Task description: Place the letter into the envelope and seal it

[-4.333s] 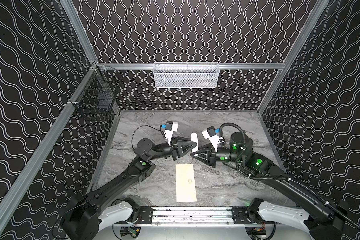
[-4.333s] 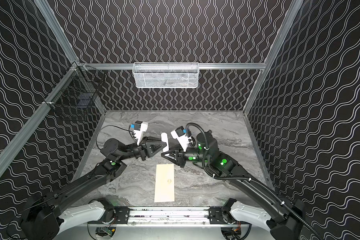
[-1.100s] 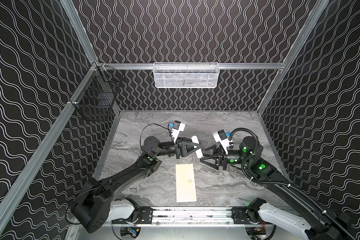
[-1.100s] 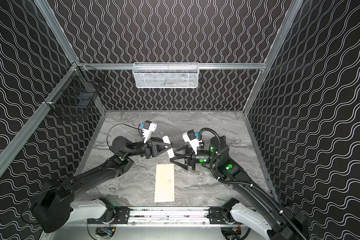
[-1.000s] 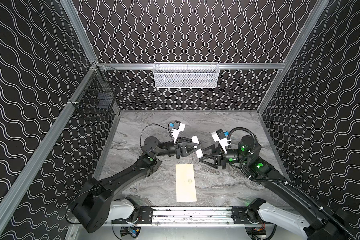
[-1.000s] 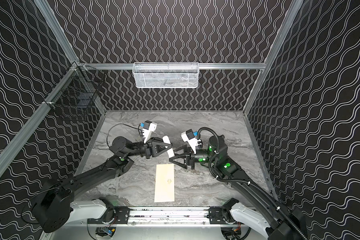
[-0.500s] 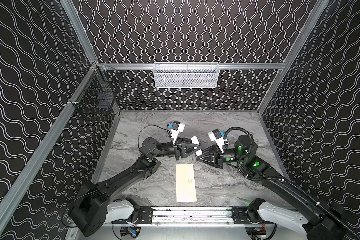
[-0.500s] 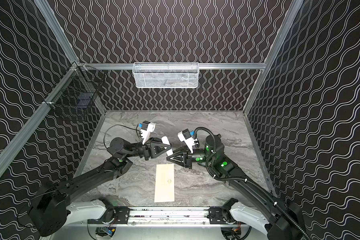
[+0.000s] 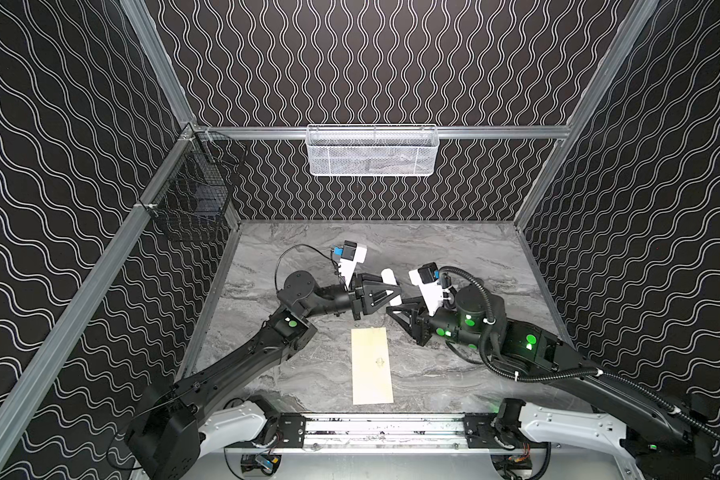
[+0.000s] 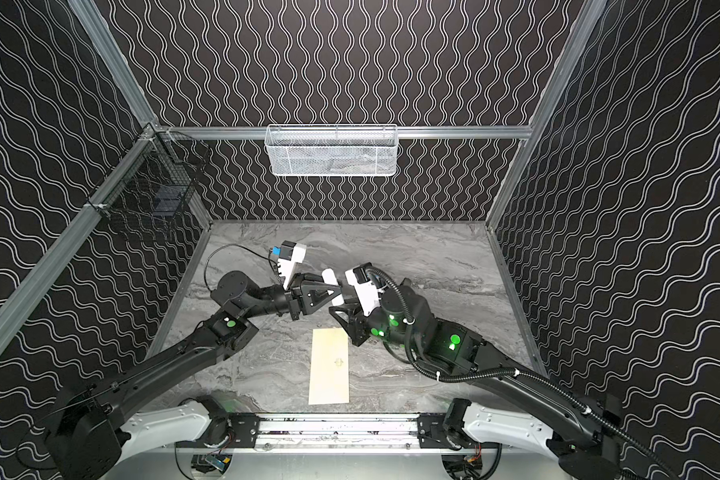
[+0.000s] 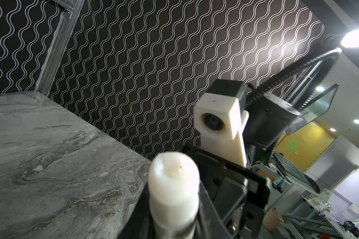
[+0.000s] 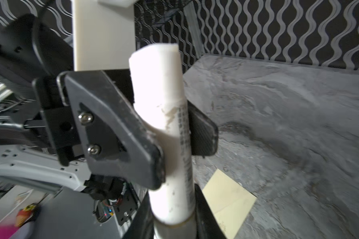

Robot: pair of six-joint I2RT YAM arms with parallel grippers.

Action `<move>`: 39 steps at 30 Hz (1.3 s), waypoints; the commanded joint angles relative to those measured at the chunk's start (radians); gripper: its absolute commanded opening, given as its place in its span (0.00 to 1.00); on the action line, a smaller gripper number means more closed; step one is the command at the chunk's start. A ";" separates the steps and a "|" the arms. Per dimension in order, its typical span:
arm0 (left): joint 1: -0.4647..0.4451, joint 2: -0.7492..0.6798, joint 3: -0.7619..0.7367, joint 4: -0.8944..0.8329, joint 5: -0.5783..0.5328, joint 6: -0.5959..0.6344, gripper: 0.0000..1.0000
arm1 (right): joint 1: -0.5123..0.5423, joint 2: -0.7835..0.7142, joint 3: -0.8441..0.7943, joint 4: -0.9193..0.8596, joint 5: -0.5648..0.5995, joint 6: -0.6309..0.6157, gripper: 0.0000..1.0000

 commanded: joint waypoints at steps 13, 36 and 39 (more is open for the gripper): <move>0.003 0.012 0.001 -0.134 -0.059 0.122 0.00 | 0.209 0.109 0.111 -0.108 0.638 0.184 0.14; -0.042 -0.118 0.019 -0.103 0.254 0.519 0.00 | 0.186 -0.425 -0.274 0.187 -0.170 -0.449 0.83; -0.058 -0.098 0.027 -0.047 0.265 0.468 0.00 | 0.184 -0.408 -0.288 0.241 -0.188 -0.470 0.86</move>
